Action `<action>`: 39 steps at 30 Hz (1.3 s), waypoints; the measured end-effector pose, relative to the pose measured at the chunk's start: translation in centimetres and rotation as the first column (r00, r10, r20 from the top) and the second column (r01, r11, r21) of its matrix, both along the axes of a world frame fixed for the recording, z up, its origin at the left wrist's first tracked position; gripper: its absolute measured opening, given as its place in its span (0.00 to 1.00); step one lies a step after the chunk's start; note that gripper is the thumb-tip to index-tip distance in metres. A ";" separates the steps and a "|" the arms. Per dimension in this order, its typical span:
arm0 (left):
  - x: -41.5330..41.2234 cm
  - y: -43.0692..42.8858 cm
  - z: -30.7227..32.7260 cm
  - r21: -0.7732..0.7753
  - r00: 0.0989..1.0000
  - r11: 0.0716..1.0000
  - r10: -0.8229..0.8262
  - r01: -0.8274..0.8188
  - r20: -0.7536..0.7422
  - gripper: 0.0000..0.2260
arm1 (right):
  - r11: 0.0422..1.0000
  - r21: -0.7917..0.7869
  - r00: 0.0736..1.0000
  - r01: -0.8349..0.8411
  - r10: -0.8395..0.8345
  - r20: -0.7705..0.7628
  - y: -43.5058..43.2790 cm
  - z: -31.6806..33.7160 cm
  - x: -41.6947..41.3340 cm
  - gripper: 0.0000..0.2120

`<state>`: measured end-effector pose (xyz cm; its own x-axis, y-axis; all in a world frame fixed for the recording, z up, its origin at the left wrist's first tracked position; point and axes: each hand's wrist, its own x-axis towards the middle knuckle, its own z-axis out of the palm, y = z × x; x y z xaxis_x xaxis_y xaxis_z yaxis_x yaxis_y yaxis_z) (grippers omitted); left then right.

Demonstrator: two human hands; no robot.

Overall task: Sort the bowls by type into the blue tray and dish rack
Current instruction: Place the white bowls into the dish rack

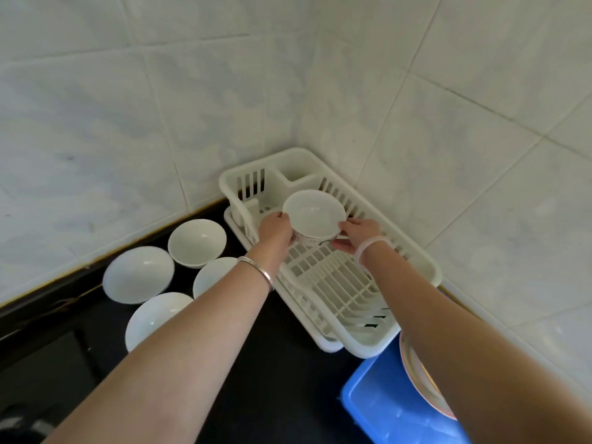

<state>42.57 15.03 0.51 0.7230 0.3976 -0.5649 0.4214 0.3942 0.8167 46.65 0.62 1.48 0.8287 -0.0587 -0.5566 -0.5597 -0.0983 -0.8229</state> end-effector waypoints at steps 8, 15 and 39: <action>3.3 -0.3 -2.8 0.006 0.996 0.998 -0.060 0.060 -0.072 0.15 | 0.999 -0.014 0.998 0.044 -0.045 -0.035 0.2 -3.5 2.2 0.19; 4.9 -0.2 -4.5 -0.039 0.998 0.999 -0.022 0.020 -0.067 0.15 | 0.994 -0.050 0.996 0.094 -0.094 0.010 1.0 -5.3 3.4 0.16; 4.4 -0.3 -3.4 0.103 0.995 0.992 -0.063 0.070 -0.073 0.17 | 0.990 0.115 0.997 0.078 -0.073 -0.039 1.0 -4.9 2.1 0.19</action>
